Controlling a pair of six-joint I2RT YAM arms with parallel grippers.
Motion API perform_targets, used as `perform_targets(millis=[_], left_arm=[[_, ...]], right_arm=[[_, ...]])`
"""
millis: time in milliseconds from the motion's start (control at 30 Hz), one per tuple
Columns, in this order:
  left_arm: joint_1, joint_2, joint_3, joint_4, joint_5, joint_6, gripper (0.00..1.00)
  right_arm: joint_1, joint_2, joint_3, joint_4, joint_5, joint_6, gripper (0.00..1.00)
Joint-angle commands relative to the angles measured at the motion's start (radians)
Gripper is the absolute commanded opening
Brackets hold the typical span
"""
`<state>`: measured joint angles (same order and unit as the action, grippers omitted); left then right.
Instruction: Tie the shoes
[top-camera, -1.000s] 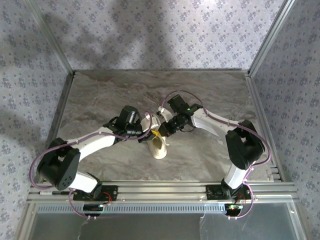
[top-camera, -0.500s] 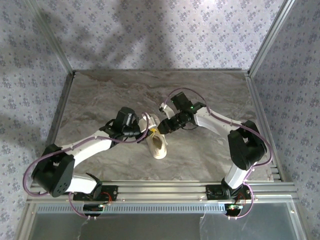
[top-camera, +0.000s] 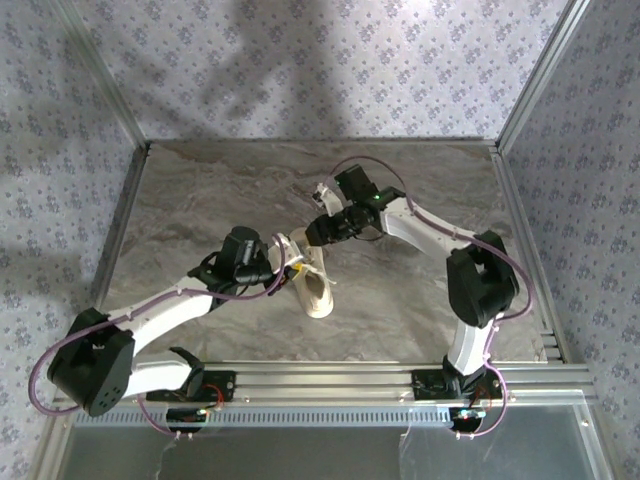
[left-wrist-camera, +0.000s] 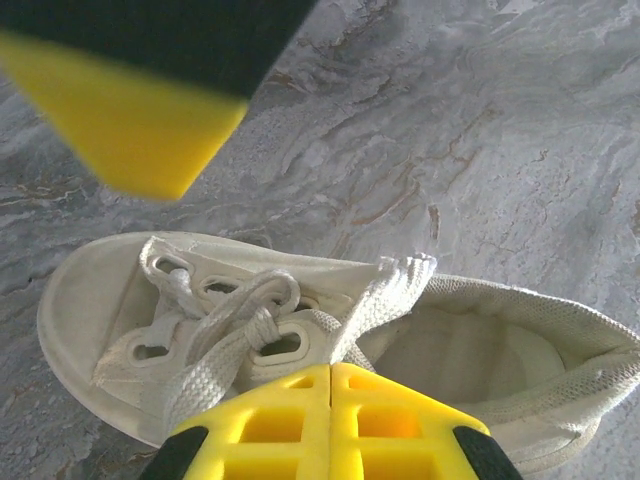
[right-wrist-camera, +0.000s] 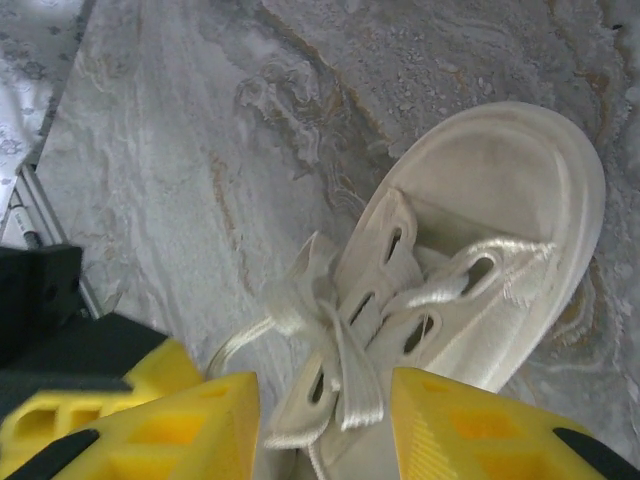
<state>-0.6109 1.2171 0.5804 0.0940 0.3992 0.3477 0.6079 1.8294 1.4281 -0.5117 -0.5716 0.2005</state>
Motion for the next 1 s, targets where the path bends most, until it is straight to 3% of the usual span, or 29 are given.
perform_targets(millis=[0, 400, 700, 967], left_arm=[[0.004, -0.021, -0.007, 0.018, 0.006, -0.026, 0.0], [0.023, -0.017, -0.007, 0.01, 0.022, -0.05, 0.0], [0.031, 0.004, 0.016, -0.009, 0.026, -0.078, 0.0], [0.033, 0.076, 0.084, -0.033, 0.024, -0.161, 0.0]], right_arm=[[0.018, 0.074, 0.054, -0.069, 0.008, 0.024, 0.4], [0.048, 0.132, 0.087, -0.142, 0.043, -0.014, 0.38], [0.063, 0.103, 0.094, -0.152, 0.095, -0.059, 0.07], [0.078, 0.027, 0.036, -0.094, 0.142, -0.088, 0.0]])
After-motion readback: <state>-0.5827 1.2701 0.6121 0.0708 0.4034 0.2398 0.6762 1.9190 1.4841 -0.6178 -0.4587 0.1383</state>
